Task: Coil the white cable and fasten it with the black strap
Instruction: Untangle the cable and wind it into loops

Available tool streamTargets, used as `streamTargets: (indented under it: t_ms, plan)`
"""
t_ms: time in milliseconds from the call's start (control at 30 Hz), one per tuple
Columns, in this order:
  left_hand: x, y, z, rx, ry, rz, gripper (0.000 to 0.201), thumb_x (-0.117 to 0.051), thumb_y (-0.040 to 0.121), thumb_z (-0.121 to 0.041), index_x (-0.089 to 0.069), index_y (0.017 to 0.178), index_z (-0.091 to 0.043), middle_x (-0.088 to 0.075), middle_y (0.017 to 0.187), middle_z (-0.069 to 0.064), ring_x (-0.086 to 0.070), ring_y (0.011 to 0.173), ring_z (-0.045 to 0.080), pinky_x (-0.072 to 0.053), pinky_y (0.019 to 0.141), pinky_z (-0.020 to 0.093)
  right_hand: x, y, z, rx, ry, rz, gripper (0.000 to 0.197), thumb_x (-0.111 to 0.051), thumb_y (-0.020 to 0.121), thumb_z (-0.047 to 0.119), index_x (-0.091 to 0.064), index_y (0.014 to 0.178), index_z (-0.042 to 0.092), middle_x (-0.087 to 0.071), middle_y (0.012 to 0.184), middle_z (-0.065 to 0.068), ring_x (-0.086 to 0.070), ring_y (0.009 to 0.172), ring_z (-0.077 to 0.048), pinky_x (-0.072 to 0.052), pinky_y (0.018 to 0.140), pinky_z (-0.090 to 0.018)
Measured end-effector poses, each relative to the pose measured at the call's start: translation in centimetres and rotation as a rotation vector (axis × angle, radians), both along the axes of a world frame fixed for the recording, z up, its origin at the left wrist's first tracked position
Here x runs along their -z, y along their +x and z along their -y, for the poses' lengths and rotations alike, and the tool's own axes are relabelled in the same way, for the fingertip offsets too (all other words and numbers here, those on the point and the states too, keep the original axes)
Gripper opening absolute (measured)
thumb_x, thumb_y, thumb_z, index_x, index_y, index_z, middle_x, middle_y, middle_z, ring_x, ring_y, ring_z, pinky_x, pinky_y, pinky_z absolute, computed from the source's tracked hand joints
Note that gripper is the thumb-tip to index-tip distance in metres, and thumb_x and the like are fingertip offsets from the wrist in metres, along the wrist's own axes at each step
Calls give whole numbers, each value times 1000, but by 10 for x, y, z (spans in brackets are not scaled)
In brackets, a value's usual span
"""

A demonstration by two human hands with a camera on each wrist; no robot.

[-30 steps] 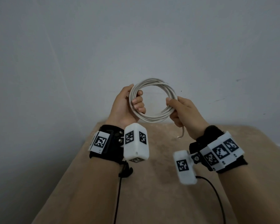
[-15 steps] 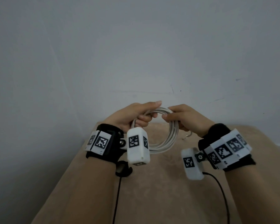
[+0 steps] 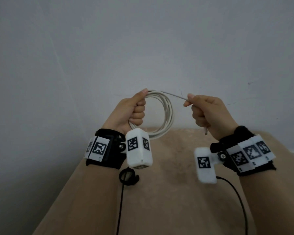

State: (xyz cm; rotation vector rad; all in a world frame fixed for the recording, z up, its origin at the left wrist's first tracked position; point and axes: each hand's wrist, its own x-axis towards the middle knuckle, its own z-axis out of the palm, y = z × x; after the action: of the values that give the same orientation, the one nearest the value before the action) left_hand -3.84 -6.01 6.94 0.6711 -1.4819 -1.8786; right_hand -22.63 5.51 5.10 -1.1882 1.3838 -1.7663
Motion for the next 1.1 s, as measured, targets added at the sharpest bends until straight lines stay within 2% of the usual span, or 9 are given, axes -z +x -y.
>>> streamTargets:
  t_ms: [200,467,600,667,767,833,900,1033,1100]
  plan:
    - [1,-9,-5,-42,132,-192,44,-54,94,-42,-31,61,-21,-20,42,-11,-17,30,2,-13,29,14,2,14,6,-95,32,105,24,-48,98,31,-61,90,12,-23,47,9,-15,38,-6,-11,41,-18]
    - [3,-19,-7,-77,231,-329,46,-51,95,-41,-31,59,-20,-20,38,-10,-16,28,3,-14,27,14,-1,29,10,-89,87,202,31,-50,93,48,-44,92,17,-22,46,9,-15,39,-7,-13,38,-18]
    - [2,-21,-9,-61,236,-348,46,-49,96,-41,-31,60,-20,-20,38,-10,-17,27,3,-15,26,14,4,26,14,-55,79,125,39,-61,83,54,-40,83,21,-26,52,4,-17,41,-9,-15,40,-22]
    - [2,-21,-9,-39,252,-360,46,-47,97,-42,-30,59,-20,-20,37,-10,-17,26,3,-14,26,14,5,27,14,-27,78,33,45,-68,76,55,-46,82,16,-22,59,-1,-16,45,-11,-18,39,-22]
    - [2,-22,-9,-26,291,-401,47,-47,97,-42,-30,59,-20,-20,36,-9,-17,25,3,-15,25,14,10,29,15,39,68,-85,58,-73,75,47,-53,76,-7,-21,57,1,-18,45,-12,-22,39,-21]
    - [2,-22,-9,-48,293,-416,46,-47,97,-42,-30,60,-20,-20,36,-9,-17,26,3,-15,26,14,12,30,16,59,40,-91,43,-74,79,36,-50,70,2,-22,55,4,-20,46,-11,-24,40,-20]
    - [2,-23,-9,-62,293,-424,46,-47,97,-43,-30,60,-20,-19,37,-9,-18,26,3,-15,26,14,13,32,18,44,20,-48,30,-73,81,25,-49,73,9,-24,59,1,-21,52,-12,-26,42,-19]
    - [4,-28,-11,-46,308,-446,46,-47,96,-45,-31,61,-20,-21,38,-9,-19,27,4,-17,27,14,14,30,23,-5,-11,112,22,-67,84,12,-51,70,10,-37,63,-2,-31,57,-12,-27,51,-22]
    - [5,-30,-11,-49,295,-441,46,-47,95,-46,-32,61,-20,-21,39,-9,-19,28,4,-19,28,15,14,31,26,-23,-31,200,13,-64,85,8,-56,75,6,-44,67,-5,-38,61,-12,-32,57,-23]
